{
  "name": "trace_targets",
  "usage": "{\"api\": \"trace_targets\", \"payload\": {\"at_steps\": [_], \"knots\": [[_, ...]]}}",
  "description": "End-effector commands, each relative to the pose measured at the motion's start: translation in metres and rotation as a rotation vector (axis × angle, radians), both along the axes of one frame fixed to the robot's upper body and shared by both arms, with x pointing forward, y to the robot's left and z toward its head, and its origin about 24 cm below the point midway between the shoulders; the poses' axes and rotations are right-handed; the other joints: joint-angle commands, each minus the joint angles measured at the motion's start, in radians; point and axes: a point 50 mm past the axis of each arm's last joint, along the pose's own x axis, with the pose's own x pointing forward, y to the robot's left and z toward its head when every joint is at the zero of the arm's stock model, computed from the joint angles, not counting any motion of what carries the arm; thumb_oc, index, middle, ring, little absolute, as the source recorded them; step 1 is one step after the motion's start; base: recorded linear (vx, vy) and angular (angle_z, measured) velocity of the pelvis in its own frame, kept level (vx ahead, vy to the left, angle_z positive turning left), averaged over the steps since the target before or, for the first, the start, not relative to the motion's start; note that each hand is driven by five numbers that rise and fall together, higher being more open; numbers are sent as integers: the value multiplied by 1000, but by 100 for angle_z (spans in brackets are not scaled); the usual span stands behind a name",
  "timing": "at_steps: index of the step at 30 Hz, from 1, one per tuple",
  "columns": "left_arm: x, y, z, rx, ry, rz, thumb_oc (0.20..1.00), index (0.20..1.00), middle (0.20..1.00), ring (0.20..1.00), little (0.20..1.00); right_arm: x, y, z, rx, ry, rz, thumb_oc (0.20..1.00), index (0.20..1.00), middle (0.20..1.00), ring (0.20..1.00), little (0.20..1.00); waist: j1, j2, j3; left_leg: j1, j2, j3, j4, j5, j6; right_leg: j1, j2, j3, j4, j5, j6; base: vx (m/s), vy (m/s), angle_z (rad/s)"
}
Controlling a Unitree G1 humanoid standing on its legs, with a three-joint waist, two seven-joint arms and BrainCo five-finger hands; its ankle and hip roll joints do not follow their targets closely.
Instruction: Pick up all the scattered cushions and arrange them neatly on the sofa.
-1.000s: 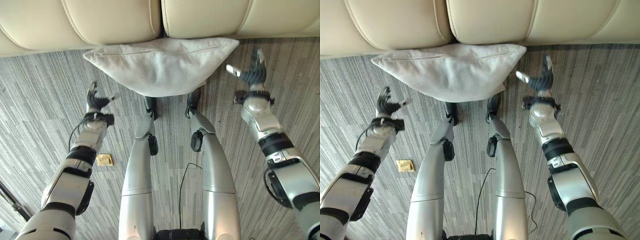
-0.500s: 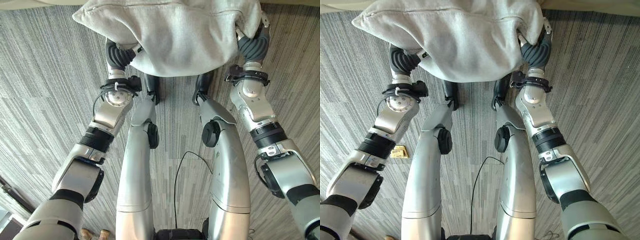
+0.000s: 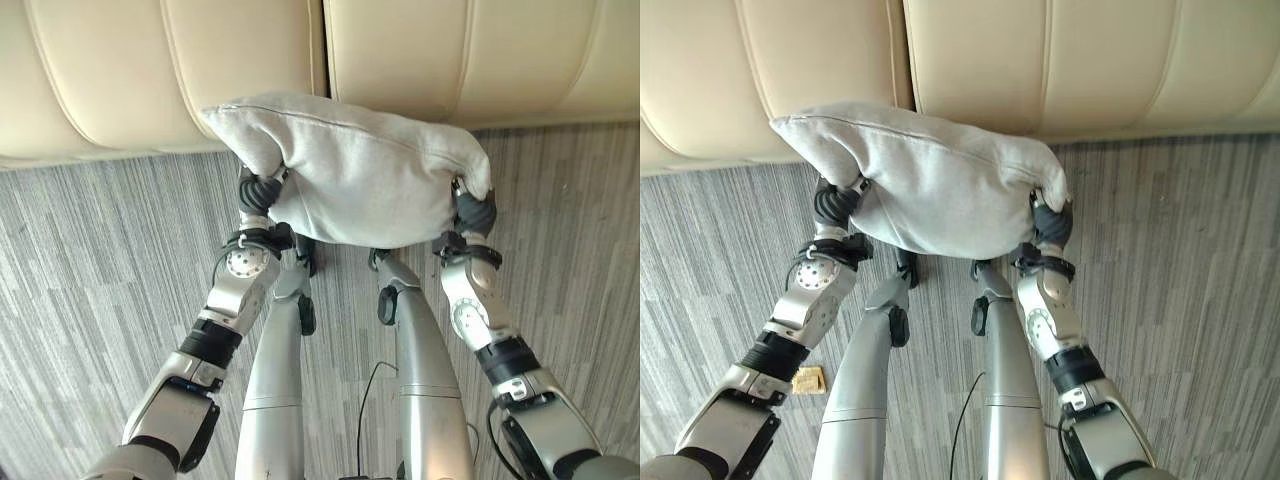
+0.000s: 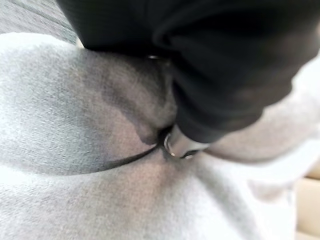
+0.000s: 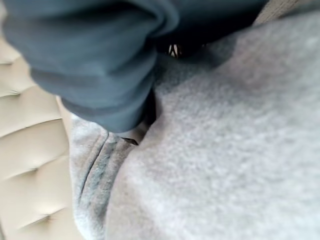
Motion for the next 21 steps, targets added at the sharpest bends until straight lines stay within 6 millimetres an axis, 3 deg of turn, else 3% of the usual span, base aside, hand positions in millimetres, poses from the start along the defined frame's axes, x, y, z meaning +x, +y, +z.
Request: {"api": "trace_targets", "payload": {"at_steps": [1,2,9,10,13,16,21], "knots": [[-16,-54,50,-38,-290,-262,200,200,200,200,200,-8,56,43,-40,-243,265,200,200,200,200,200,24,26,-33,82,34,-91,-77,-99,-83,86,-8,10,1,-132,99,-60,13,-3],[-20,-53,42,-37,-274,-263,200,200,200,200,200,-16,59,35,-38,-229,293,200,200,200,200,200,25,21,-50,157,27,-86,-139,-55,-86,154,-10,-2,-67,-83,100,-37,15,-1],[-39,-53,5,-149,-164,-338,200,200,200,200,200,-41,67,7,49,-172,437,200,200,200,200,200,30,12,-112,511,26,-85,-298,-30,-100,509,-18,-25,-255,-45,112,100,14,-2],[-45,-50,-5,-172,-138,-353,200,200,200,200,200,-48,67,1,37,-162,461,200,200,200,200,200,33,12,-123,603,27,-83,-332,-28,-101,610,-18,-25,-298,-40,115,158,35,-9],[-51,-44,-14,-199,-110,-351,200,200,200,200,200,-53,64,-1,18,-161,469,200,200,200,200,200,36,12,-147,682,29,-78,-368,-22,-104,701,-18,-26,-347,-32,120,198,57,-4],[-59,-37,-36,-257,-33,-353,200,200,200,200,200,-59,59,-12,-6,-120,479,200,200,200,200,200,37,9,-205,821,33,-62,-424,-28,-105,851,-18,-19,-426,-21,134,285,116,-9],[-64,-29,-55,-303,48,-336,200,200,200,200,200,-64,49,-22,-27,-80,470,200,200,200,200,200,36,7,-249,943,19,-52,-446,-58,-85,962,-24,-14,-428,-29,152,176,123,-8]]}}
